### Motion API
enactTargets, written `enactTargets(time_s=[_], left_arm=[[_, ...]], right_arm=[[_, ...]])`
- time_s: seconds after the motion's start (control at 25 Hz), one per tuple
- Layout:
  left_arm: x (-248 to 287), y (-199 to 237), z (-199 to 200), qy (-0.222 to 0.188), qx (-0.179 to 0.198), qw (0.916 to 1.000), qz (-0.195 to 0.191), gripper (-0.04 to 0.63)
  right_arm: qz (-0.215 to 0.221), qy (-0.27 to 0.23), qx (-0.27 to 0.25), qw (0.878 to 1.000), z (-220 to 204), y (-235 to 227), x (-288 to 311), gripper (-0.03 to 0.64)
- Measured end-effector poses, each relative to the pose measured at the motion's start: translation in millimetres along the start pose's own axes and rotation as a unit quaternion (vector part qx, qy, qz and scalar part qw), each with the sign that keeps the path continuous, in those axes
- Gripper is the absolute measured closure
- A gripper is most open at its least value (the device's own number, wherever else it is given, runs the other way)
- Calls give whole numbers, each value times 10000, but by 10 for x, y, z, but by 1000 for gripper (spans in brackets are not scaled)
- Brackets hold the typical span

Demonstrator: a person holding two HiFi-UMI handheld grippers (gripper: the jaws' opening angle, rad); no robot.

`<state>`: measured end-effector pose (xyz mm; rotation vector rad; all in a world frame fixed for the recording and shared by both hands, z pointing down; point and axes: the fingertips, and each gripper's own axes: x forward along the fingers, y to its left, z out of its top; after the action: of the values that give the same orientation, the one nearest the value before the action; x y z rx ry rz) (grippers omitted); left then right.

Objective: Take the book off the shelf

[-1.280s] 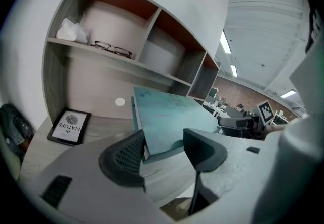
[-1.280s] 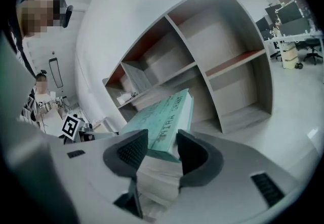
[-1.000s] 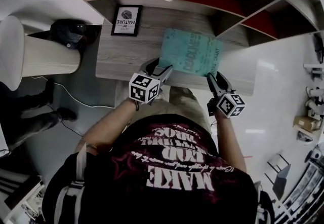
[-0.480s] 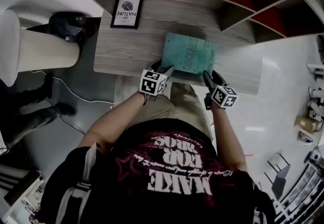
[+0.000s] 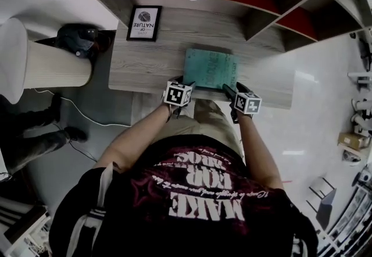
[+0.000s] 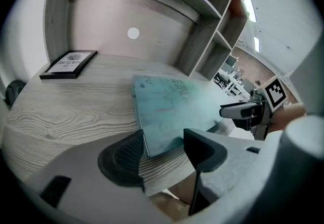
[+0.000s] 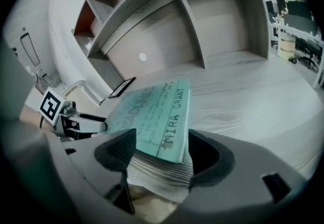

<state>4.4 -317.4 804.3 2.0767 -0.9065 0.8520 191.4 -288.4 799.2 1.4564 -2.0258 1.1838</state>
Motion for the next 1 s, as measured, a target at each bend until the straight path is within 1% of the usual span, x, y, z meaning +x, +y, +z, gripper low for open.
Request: enactTargets(time_s=[0.04, 0.08, 0.16, 0.2, 0.28, 0.32, 0.36, 0.4, 0.48, 0.52, 0.6, 0.68, 0.8, 0.92, 0.96, 1.0], left_arm=[[-37, 28, -8, 45, 24, 10000, 24, 357], [-109, 70, 10, 35, 48, 9999, 87, 357], [-368, 171, 138, -192, 78, 9994, 273, 357], [-541, 209, 258, -420, 110, 9984, 354, 357], [-960, 191, 600, -1062, 322, 9930, 402, 357], [-1203, 115, 798, -1446, 493, 9877, 342, 360], [-1466, 4, 1000, -1847, 689, 9800, 257, 365], [-1740, -120, 1198, -2245, 895, 9702, 192, 391], [-2269, -352, 1558, -2948, 1278, 9468, 188, 509], [-2502, -451, 1707, -3225, 1418, 9356, 225, 549], [-2902, -624, 1955, -3669, 1562, 9167, 277, 581], [-3236, -762, 2133, -4019, 1605, 9012, 238, 588], [-3615, -901, 2299, -4338, 1720, 8841, 243, 588], [-3811, -1015, 2359, -4518, 2142, 8649, 449, 588], [-3814, -1039, 2342, -4496, 2271, 8624, 501, 588], [-3796, -1053, 2319, -4442, 2335, 8634, 518, 588]], right_arm=[[-45, 21, -118, 9999, 36, 5, -37, 279], [-65, -11, -237, 9997, 105, 24, -105, 278], [5, -269, -527, 9982, 332, 143, -337, 284], [89, -499, -729, 9960, 484, 250, -495, 312], [276, -1115, -1209, 9860, 828, 534, -876, 434], [353, -1452, -1444, 9782, 1000, 697, -1091, 498], [412, -1774, -1663, 9691, 1159, 856, -1307, 557], [458, -2062, -1864, 9595, 1303, 999, -1511, 607], [495, -2532, -2141, 9421, 1564, 1242, -1873, 614], [489, -2737, -2185, 9354, 1686, 1337, -2037, 614], [484, -3120, -2157, 9240, 1926, 1491, -2335, 614], [365, -3378, -2245, 9133, 2132, 1603, -2589, 614], [227, -3657, -2279, 9021, 2372, 1753, -2922, 614], [156, -3835, -2274, 8950, 2517, 1824, -3138, 614], [135, -3857, -2265, 8943, 2537, 1843, -3177, 614], [102, -3847, -2277, 8945, 2540, 1847, -3201, 614]])
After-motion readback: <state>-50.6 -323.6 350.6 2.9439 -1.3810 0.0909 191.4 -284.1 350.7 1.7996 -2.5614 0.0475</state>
